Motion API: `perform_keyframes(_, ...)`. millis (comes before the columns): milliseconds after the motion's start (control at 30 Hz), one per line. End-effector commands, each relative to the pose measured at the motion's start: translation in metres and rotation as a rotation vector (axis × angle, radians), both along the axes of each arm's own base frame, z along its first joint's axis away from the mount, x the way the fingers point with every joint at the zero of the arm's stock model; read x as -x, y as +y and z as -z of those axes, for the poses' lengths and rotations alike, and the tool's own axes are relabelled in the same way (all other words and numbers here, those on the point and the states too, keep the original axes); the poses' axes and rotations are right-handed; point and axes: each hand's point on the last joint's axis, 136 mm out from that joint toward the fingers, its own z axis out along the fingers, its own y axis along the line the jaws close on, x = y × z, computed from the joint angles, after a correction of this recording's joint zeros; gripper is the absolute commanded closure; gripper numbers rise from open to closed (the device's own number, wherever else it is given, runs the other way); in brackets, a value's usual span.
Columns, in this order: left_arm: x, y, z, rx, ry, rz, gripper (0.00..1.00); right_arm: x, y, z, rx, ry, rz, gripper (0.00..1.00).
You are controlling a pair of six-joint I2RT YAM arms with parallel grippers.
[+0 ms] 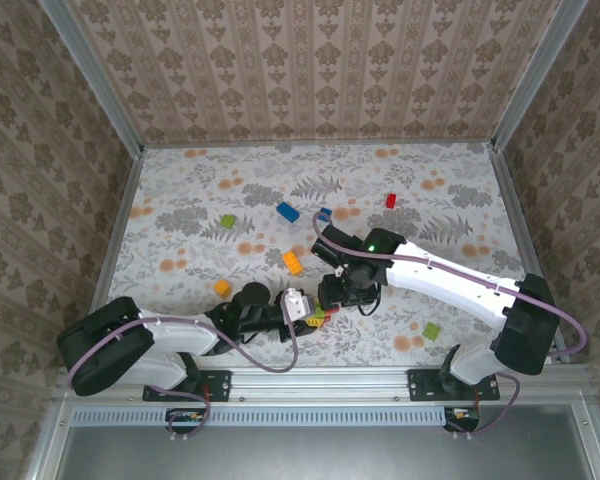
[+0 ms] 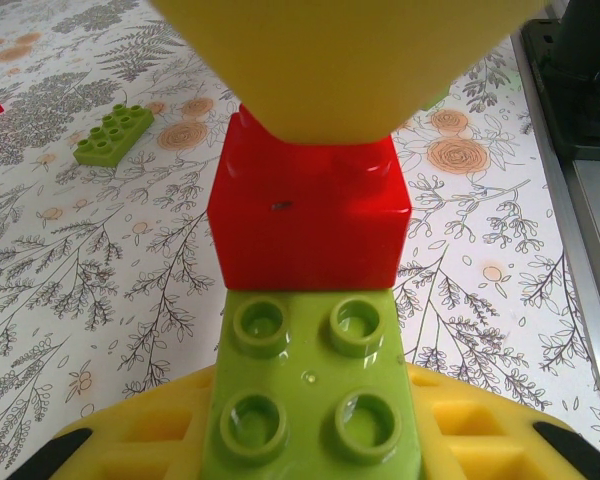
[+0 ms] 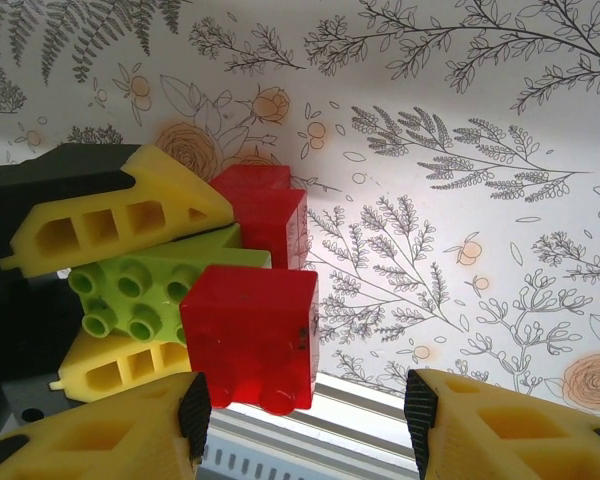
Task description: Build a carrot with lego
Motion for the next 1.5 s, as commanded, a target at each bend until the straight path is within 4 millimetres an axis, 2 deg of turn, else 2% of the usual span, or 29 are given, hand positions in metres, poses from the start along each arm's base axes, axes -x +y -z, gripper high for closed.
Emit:
perform_keyframes(0, 0.003, 0.008, 0.027, -0.107, 0.027, -0.007, 0.71, 0.003, -0.002, 0.012, 0.018, 0.031, -0.015, 0.43)
perform_keyframes(367, 0.002, 0.008, 0.027, -0.111, 0.027, -0.009, 0.71, 0.006, -0.005, 0.021, 0.046, 0.056, -0.019, 0.43)
perform_keyframes(600, 0.002, 0.008, 0.028, -0.111, 0.027, -0.008, 0.71, 0.004, -0.011, 0.017, 0.053, 0.042, -0.008, 0.43)
perform_keyframes(867, 0.001, 0.007, 0.028, -0.111, 0.026, -0.014, 0.71, -0.008, 0.008, -0.033, -0.08, -0.062, -0.047, 0.4)
perform_keyframes(1100, 0.001, 0.008, 0.028, -0.112, 0.026, -0.016, 0.69, -0.009, -0.006, -0.053, -0.051, -0.108, -0.054, 0.39)
perform_keyframes(1233, 0.0, 0.008, 0.027, -0.111, 0.025, -0.018, 0.64, -0.005, -0.019, -0.046, -0.012, -0.095, -0.041, 0.39)
perform_keyframes(1267, 0.0, 0.008, 0.027, -0.111, 0.026, -0.019, 0.62, -0.001, -0.023, -0.049, -0.023, -0.104, -0.037, 0.39)
perform_keyframes(1467, 0.0, 0.009, 0.025, -0.101, 0.023, -0.023, 0.55, 0.009, -0.03, -0.03, -0.032, -0.073, -0.015, 0.39)
